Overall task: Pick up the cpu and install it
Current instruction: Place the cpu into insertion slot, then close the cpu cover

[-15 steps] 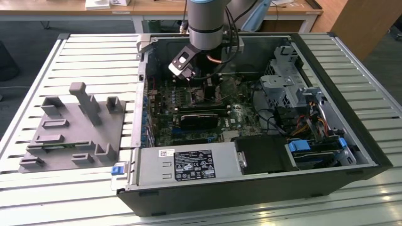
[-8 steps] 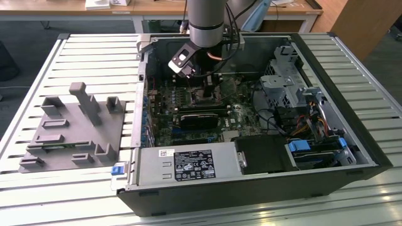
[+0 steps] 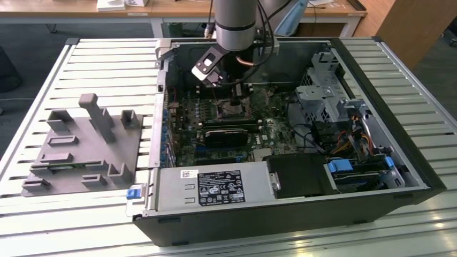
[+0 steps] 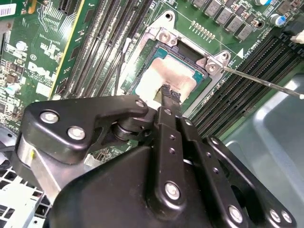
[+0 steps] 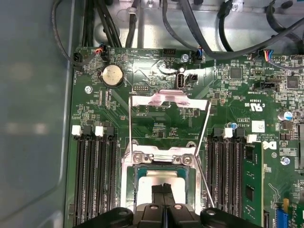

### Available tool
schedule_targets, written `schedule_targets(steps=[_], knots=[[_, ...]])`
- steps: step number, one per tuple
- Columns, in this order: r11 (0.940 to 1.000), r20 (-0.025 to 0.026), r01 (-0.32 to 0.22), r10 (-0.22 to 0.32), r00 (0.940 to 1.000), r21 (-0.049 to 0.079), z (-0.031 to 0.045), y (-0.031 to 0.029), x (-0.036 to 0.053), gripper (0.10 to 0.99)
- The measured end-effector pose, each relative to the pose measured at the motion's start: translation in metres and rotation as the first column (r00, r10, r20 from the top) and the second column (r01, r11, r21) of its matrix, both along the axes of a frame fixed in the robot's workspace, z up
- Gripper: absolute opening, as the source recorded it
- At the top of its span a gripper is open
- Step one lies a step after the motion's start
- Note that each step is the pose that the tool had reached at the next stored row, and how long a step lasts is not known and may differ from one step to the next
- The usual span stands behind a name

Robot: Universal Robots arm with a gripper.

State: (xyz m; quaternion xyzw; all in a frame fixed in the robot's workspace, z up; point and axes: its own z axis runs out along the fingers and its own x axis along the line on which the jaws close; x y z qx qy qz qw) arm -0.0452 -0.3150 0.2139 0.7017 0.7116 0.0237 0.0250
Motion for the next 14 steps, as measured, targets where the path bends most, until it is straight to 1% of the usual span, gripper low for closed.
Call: schedule_targets(steps=[3,6,14], knots=[[1.0,-0.0013,0.0,0.0,1.0,0.0,0.0029,0.0,0.0001,0.106],[1.0,-0.0016,0.0,0.0,1.0,0.0,0.0062,0.0,0.0001,0.106],[1.0,-0.0015,0.0,0.0,1.0,0.0,0.0114,0.0,0.0001,0.106]])
